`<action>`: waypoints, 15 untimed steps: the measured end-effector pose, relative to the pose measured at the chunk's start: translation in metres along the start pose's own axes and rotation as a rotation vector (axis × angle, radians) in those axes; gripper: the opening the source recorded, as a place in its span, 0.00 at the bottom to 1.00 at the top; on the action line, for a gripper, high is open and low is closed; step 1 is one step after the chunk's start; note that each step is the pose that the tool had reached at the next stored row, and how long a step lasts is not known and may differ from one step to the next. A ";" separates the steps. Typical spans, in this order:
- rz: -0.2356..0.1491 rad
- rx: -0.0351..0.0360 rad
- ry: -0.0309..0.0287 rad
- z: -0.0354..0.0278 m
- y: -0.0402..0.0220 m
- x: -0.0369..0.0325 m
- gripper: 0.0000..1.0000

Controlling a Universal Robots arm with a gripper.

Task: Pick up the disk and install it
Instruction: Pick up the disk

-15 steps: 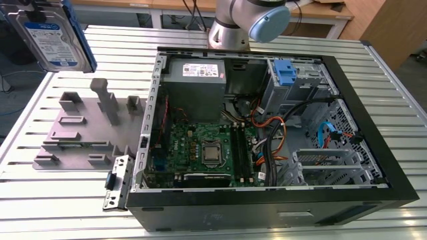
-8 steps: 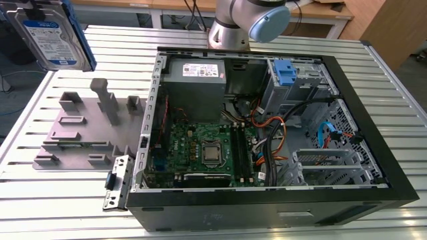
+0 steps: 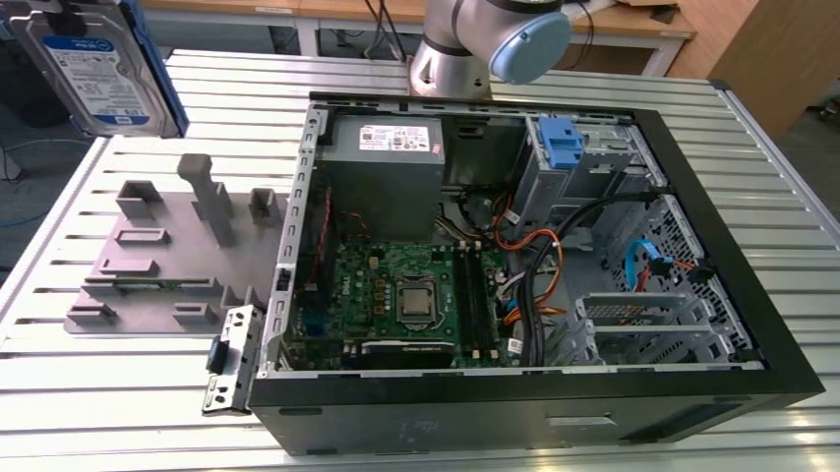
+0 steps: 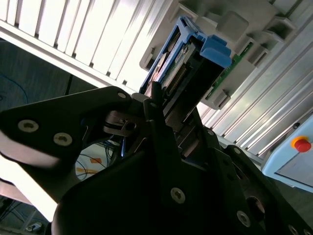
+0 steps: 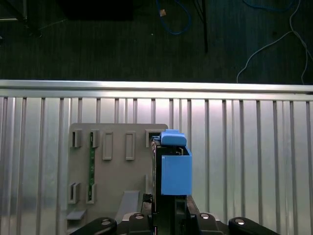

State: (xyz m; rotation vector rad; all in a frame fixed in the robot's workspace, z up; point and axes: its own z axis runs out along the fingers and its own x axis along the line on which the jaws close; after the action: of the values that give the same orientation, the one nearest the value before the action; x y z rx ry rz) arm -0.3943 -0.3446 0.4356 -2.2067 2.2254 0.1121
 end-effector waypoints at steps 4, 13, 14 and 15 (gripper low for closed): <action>0.000 0.0001 0.0000 -0.0033 0.0002 -0.0002 0.35; 0.000 0.0001 0.0000 -0.0048 0.0002 -0.0003 0.35; 0.000 0.0001 0.0000 -0.0049 0.0002 -0.0002 0.35; 0.000 -0.0002 0.0001 -0.0054 0.0003 -0.0003 0.35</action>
State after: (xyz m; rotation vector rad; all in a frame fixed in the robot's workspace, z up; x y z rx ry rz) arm -0.3943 -0.3446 0.4410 -2.2069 2.2256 0.1122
